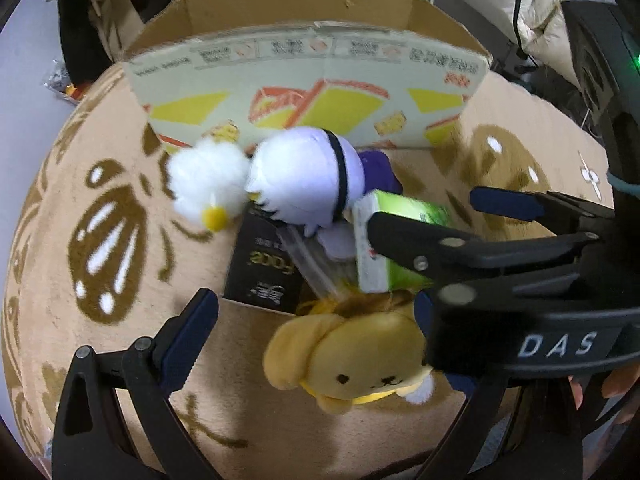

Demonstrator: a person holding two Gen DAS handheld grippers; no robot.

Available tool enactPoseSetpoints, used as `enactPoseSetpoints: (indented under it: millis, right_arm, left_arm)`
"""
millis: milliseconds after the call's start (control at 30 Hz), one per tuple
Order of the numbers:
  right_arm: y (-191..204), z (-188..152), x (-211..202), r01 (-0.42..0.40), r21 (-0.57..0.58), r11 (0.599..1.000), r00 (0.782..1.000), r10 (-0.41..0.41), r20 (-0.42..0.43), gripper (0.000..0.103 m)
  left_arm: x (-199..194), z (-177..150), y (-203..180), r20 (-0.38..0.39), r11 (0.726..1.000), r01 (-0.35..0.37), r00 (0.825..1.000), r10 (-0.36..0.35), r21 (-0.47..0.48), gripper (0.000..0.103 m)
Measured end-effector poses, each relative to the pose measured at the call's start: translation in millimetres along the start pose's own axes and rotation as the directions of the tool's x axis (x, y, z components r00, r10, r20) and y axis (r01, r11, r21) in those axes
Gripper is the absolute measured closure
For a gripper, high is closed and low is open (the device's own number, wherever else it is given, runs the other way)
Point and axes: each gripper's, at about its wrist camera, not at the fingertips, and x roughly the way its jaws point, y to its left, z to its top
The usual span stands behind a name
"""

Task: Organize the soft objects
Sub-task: 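Lower the left gripper onto the yellow dog plush while the right gripper lowers onto the green tissue pack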

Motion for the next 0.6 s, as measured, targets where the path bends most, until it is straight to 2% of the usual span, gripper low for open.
enactPoseSetpoints:
  millis: [167,433,600]
  right_arm:
    - [-2,-3,13,0.011,0.003,1.0,0.999,-0.011,-0.042,0.0]
    - [-8,-8,30,0.036,0.026,0.999,0.993,-0.033,-0.114,0.0]
    - [-10,-10,30,0.059,0.023,0.998,0.99,-0.056,-0.129,0.007]
  left_arm:
    - [13,-1,-5,-0.06,1.0,0.013,0.998,-0.013,0.006,0.005]
    - [25,-3,1,-0.11,0.997,0.038,0.993,-0.045,-0.063,0.005]
    - [28,-6,-1,-0.129,0.997,0.051,0.99,-0.059,-0.066,0.005]
